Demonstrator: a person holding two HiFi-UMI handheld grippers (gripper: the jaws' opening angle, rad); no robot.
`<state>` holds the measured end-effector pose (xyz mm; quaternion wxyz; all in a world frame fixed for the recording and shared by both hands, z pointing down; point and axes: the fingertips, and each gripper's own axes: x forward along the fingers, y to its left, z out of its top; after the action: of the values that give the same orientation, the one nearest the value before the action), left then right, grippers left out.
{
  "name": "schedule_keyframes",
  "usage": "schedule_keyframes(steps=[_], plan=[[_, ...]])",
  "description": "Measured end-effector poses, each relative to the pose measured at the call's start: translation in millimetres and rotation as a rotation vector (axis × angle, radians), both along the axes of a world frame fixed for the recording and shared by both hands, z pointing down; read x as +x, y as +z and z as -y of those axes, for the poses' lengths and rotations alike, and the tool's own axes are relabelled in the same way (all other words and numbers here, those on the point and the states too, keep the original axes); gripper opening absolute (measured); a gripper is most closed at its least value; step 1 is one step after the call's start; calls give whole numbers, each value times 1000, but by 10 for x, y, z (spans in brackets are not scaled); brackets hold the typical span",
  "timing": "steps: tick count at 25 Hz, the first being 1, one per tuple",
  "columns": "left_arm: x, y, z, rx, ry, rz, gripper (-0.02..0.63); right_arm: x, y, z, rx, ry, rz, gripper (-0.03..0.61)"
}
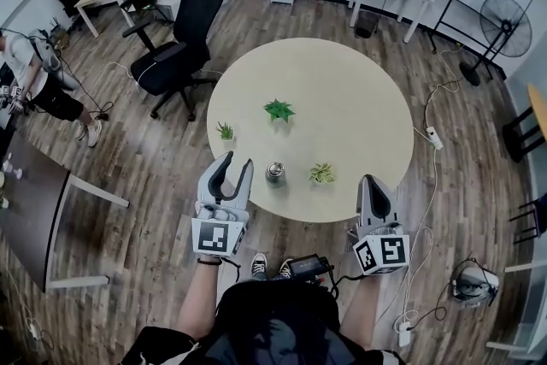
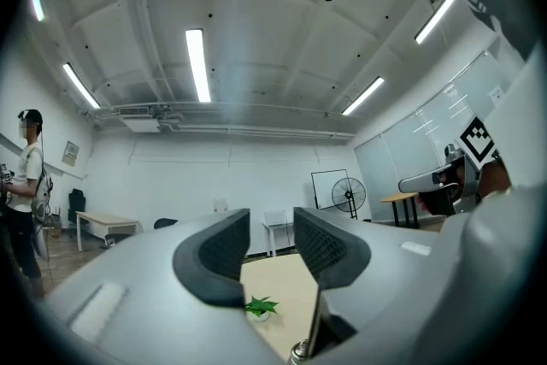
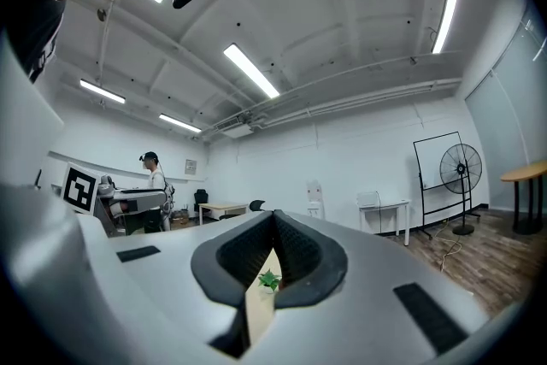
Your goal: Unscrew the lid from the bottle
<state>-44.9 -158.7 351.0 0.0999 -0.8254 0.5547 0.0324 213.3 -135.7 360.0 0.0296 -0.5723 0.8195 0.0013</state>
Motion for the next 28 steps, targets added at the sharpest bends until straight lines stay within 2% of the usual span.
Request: schedule_keyframes(steps=[3,5,10,15,20,28], plan=[[82,6,49,22,50,1,299,-7,-27,30,5,1,-11,5],[148,-1,75,40,81,-1,377,6,-34,46,5,4,-18,5],[255,139,173,43,123,1,380,12,-4,89,-8,13,-30,5],[400,585,335,31,176,10,380,9,96,127,-50,10,-50,5],[490,1322,523,-75,215,-18,385,-23,228,154,-83,-9,-77,5],[585,2640,685,-285,241,9,388,-143,451,192,-126,-51,-102,5]])
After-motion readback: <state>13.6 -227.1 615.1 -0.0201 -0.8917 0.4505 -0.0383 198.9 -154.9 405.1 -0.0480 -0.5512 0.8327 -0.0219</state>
